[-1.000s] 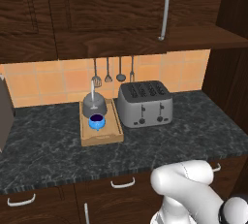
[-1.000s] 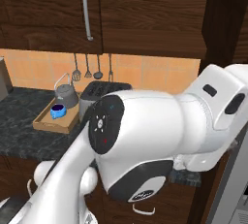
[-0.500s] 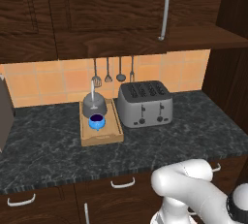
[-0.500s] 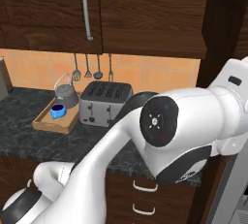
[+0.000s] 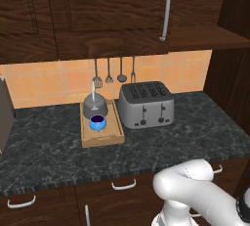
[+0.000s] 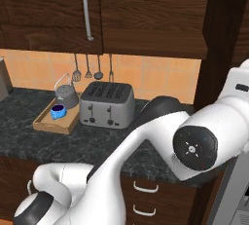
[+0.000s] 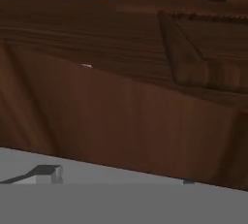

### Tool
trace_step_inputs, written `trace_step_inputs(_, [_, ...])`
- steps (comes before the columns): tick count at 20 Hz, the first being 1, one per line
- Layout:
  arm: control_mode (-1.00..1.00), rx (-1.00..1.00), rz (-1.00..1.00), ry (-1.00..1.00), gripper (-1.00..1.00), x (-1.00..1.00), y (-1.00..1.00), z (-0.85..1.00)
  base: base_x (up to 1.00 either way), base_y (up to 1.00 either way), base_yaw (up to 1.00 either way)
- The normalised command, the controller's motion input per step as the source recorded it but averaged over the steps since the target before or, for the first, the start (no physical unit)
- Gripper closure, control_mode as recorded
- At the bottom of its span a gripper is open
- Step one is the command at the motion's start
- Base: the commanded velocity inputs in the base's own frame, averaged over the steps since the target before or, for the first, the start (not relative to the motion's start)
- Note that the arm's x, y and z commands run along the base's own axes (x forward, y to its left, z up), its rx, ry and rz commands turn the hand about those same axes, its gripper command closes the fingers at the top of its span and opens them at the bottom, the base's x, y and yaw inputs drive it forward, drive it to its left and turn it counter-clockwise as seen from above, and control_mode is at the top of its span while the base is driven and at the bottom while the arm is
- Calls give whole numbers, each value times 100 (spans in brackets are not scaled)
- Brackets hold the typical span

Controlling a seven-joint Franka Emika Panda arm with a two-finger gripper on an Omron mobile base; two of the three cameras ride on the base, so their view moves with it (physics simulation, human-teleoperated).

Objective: Pick the kettle from the counter and place it on the tray. Then pick the mug from the cabinet and place it on the tray. Then close the cabinet doors.

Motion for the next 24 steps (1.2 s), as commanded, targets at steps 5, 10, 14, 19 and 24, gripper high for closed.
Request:
trace_step_inputs(5, [-100,-5,13,0,-100,32,-4,1,0,0,0])
trace_step_inputs(10, [-100,-11,10,0,-100,14,25,1,0,0,0])
trace_step_inputs(14, [-100,-13,6,0,-100,29,33,5,0,0,0])
trace_step_inputs(19, [-100,-15,5,0,-100,22,54,1,0,0,0])
trace_step_inputs(24, [-100,-12,1,1,-100,35,69,6,0,0,0])
